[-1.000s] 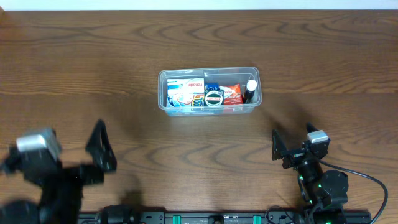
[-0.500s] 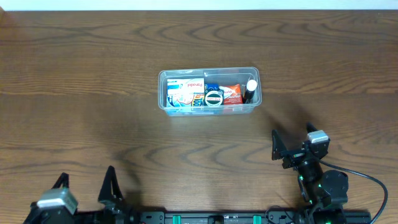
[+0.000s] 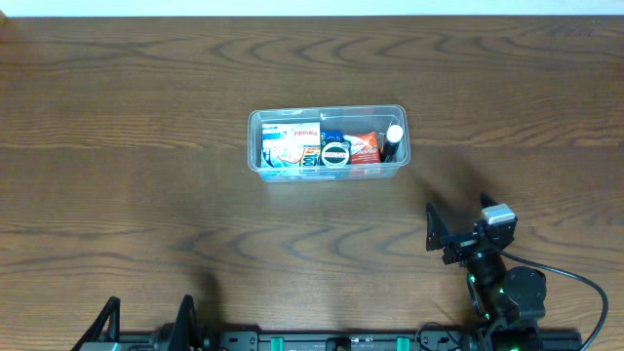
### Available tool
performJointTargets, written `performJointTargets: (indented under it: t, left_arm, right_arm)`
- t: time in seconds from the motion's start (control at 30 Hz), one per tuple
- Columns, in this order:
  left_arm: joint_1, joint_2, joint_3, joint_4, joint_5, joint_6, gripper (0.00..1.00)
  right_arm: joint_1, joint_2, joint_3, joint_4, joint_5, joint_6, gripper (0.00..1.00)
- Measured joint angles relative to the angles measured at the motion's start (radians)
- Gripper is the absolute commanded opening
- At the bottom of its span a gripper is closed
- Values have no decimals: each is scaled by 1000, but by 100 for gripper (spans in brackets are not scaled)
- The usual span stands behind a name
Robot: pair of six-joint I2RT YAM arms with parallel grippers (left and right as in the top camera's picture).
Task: Pack container
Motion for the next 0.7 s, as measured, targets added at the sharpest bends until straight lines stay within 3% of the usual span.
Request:
performJointTargets:
  t: [0.2, 0.4, 0.7]
  left_arm:
    - [0, 0, -44, 55, -52, 7, 98]
    - [0, 1, -211, 190, -201, 7, 98]
    - [0, 5, -516, 663, -206, 11, 98]
  right_arm:
    - [0, 0, 0, 0, 0, 0, 99]
    - [0, 0, 0, 0, 0, 0, 99]
    - [0, 0, -1, 0, 0, 0, 99]
